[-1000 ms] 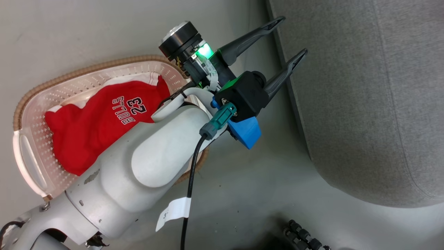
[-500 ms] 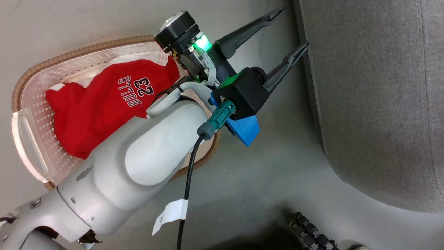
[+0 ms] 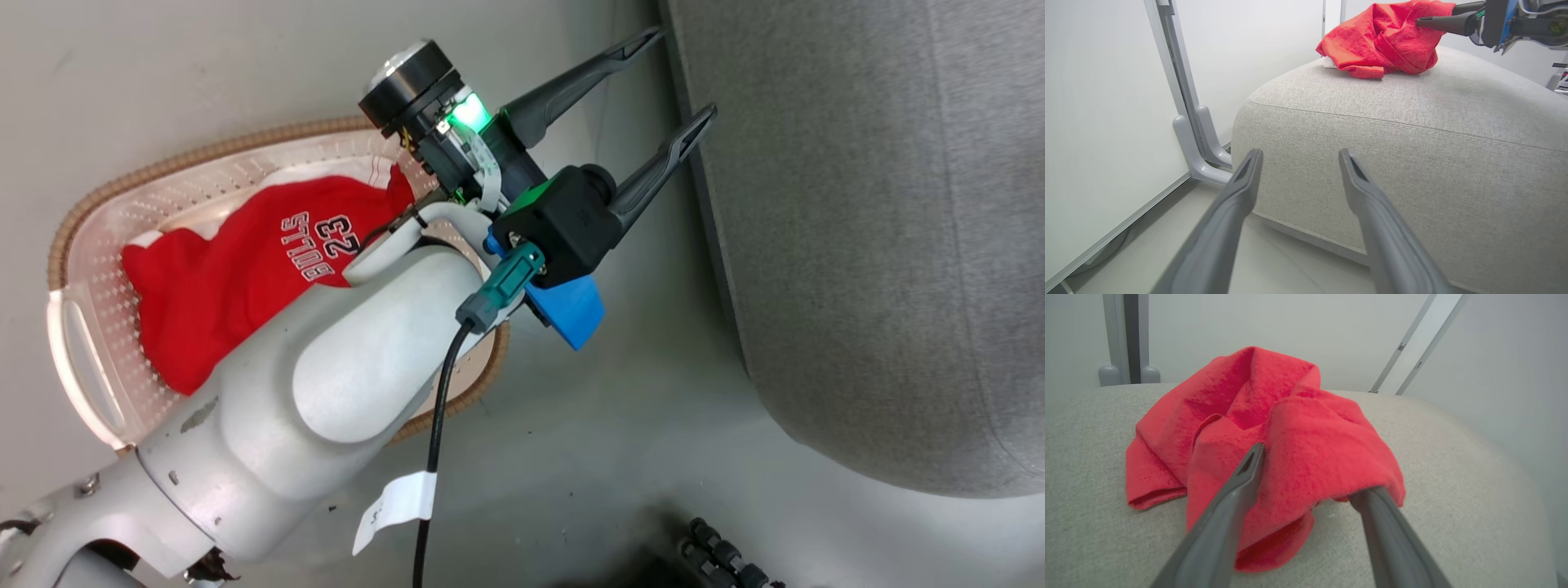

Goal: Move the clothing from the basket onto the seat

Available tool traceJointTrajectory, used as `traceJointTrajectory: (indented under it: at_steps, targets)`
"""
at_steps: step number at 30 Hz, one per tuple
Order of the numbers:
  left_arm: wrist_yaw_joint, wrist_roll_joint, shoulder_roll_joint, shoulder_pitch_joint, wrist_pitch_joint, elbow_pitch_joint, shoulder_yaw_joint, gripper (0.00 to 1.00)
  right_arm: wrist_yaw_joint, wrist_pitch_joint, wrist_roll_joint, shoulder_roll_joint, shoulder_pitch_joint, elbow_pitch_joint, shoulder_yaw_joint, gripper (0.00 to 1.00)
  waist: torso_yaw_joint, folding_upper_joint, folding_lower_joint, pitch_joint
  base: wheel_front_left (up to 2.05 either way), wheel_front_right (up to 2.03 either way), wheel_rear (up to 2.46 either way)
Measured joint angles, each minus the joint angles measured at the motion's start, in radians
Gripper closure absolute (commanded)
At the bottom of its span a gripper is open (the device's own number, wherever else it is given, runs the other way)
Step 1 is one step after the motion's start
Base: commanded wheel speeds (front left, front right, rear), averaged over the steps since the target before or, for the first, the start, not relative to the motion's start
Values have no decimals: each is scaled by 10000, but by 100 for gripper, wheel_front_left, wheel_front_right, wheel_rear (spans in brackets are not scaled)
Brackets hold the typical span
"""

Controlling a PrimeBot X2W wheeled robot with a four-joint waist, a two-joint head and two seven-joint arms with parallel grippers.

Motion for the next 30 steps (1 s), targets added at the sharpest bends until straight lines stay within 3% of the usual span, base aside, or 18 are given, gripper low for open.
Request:
traceJointTrajectory:
  at_steps: [12, 19, 30]
  targets:
    - [399, -654, -293, 1295, -280, 236, 972, 0, 0, 0, -502, 510, 2583, -2171, 297, 0, 35, 0, -1, -2052, 0, 0, 0]
    - [598, -704, -395, 2499, -290, -272, 2368, 0, 2, 0, -635, 800, 3272, -3250, 1603, 0, 435, 0, -2, -3452, 0, 0, 0]
    - [757, -343, -629, 4620, -290, -817, 5352, 0, 0, 0, -339, 991, 3706, -3772, 3925, 0, 1670, 0, -2, -5086, 0, 0, 0]
